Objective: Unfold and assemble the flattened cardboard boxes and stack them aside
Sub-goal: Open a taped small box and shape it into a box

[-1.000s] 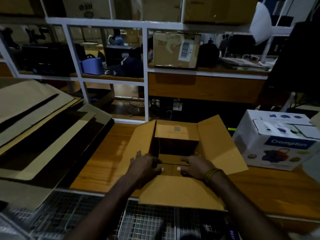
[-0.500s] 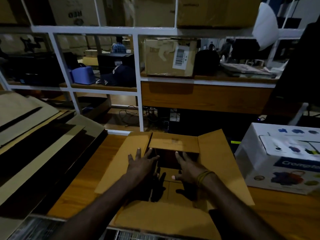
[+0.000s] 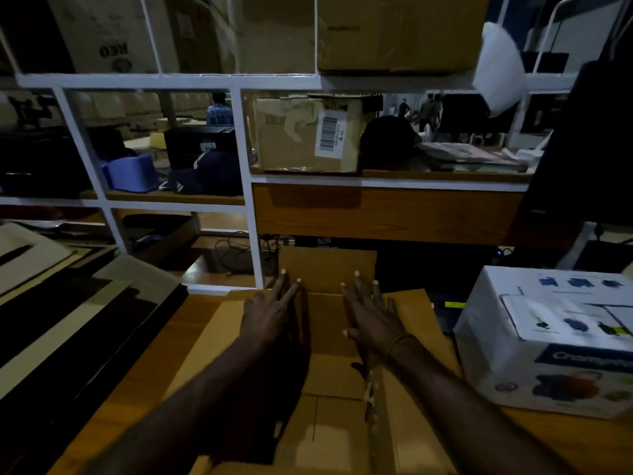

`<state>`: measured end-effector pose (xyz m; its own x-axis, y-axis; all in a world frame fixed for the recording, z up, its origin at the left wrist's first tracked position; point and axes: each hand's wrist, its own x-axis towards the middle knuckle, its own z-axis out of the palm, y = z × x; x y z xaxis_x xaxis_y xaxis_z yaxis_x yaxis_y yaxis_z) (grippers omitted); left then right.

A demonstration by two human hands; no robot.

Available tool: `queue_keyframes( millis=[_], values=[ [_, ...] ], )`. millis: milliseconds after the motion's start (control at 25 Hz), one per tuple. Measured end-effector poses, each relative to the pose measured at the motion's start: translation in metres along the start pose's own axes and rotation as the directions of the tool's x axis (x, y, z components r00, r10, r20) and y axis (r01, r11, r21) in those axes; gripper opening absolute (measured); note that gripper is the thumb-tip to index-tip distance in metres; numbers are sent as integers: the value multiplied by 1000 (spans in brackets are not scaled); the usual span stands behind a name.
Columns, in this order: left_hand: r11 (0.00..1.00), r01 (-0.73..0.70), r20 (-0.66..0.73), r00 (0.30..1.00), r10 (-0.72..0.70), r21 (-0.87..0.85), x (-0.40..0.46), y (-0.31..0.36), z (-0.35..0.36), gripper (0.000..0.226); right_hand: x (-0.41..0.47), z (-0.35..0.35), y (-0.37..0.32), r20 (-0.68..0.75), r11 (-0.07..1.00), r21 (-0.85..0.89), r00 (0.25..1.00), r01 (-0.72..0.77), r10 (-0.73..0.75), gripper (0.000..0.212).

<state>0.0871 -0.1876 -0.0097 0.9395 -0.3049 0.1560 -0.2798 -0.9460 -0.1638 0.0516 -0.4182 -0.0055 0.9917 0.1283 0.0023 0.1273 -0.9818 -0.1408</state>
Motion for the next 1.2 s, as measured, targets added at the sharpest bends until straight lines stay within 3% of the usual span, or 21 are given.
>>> queue_keyframes(
  millis=[240,440,560,760,880,1000,1200],
  values=[
    [999,29,66,997,-31,27,36,2,11,71,29,22,24,-22,995,-9,995,-97,97,77],
    [998,59,38,998,-58,-27,54,0,17,48,59,23,29,-169,990,82,978,-114,127,37],
    [996,52,20,998,-51,-76,63,-3,20,36,70,25,35,-205,993,85,973,-87,103,24],
    [996,33,-43,998,-36,-83,70,-3,30,25,81,31,38,-217,996,42,972,-84,91,22],
    [984,26,-63,997,-38,-176,72,-9,35,26,82,32,40,-267,989,123,958,-77,108,20],
    [962,37,-18,999,-43,-270,72,-19,35,38,79,30,39,-279,968,240,950,-75,142,23],
    [984,28,107,994,-9,-176,53,-20,33,69,71,29,37,-208,962,247,963,-116,170,44]
  ],
)
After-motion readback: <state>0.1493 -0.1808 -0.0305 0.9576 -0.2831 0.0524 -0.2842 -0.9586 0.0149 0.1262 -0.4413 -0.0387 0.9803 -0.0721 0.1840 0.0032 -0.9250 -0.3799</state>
